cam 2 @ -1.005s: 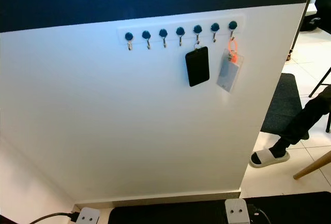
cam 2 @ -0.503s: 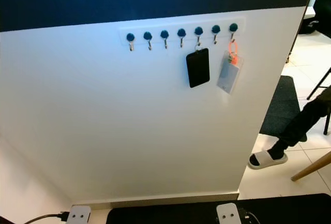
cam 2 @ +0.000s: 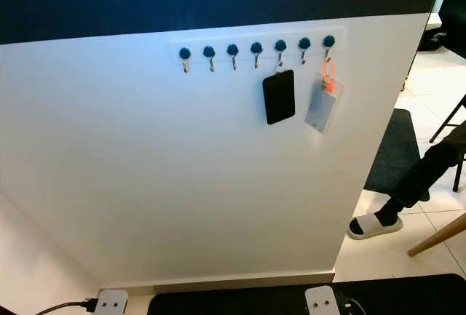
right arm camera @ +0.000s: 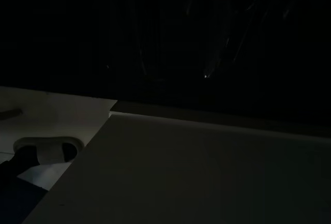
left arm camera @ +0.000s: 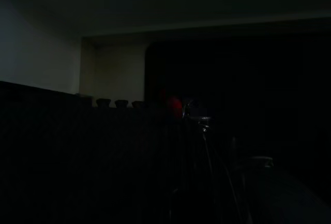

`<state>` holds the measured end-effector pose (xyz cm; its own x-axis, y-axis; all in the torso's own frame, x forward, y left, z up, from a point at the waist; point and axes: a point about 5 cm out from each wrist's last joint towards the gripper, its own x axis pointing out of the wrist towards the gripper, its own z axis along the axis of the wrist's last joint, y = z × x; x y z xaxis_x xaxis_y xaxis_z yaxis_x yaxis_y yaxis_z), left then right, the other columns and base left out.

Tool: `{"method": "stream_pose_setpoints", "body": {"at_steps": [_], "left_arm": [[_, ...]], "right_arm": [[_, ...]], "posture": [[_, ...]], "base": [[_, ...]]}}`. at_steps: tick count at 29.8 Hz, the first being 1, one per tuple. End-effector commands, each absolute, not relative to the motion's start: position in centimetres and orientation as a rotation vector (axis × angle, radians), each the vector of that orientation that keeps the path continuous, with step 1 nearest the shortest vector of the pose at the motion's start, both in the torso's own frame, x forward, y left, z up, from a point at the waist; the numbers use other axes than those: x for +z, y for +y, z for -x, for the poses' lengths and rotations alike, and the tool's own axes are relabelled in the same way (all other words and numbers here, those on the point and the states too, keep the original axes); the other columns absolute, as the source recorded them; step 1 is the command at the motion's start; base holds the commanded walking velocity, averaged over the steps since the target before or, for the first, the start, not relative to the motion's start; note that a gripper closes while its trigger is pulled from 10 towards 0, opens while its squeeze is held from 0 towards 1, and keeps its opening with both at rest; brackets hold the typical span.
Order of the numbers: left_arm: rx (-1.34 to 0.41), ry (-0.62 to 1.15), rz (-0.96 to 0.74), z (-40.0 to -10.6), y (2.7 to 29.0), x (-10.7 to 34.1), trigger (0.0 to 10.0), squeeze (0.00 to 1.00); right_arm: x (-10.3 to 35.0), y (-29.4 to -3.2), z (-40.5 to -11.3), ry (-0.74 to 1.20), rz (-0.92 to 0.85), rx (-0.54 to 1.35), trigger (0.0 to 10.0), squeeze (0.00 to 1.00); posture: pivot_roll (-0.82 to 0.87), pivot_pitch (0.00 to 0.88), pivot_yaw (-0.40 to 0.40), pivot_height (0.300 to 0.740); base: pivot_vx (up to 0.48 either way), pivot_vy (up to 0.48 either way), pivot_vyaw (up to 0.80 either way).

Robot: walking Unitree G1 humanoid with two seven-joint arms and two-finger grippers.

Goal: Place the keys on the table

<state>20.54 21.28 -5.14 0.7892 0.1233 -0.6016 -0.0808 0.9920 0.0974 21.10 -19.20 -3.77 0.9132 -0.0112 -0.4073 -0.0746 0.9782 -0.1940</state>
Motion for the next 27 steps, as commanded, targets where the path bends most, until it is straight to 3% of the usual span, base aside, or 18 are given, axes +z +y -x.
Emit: {"method": "stream_pose_setpoints", "body": {"at_steps": [1,21,27], "left_arm": [[0.115,0.672,-0.061,-19.97,21.25,-5.54,10.0,0.00],[0.107,0.666,-0.074,-20.30,21.25,-5.39,10.0,0.00],[0.103,0.662,-0.075,-20.45,21.14,-5.31,10.0,0.00]], "right_arm": [[-4.38,-19.20,-20.25,0.447,0.206,0.033,10.0,0.00],[-4.35,-19.07,-20.49,0.445,0.189,0.022,10.0,0.00],[-4.43,-19.09,-20.39,0.447,0.185,0.018,10.0,0.00]], "posture": [[0.01,0.149,0.089,0.740],[0.01,0.143,0.094,0.740],[0.01,0.148,0.094,0.740]], "base": [[0.000,0.000,0.00],[0.000,0.000,0.00],[0.000,0.000,-0.51]]}}
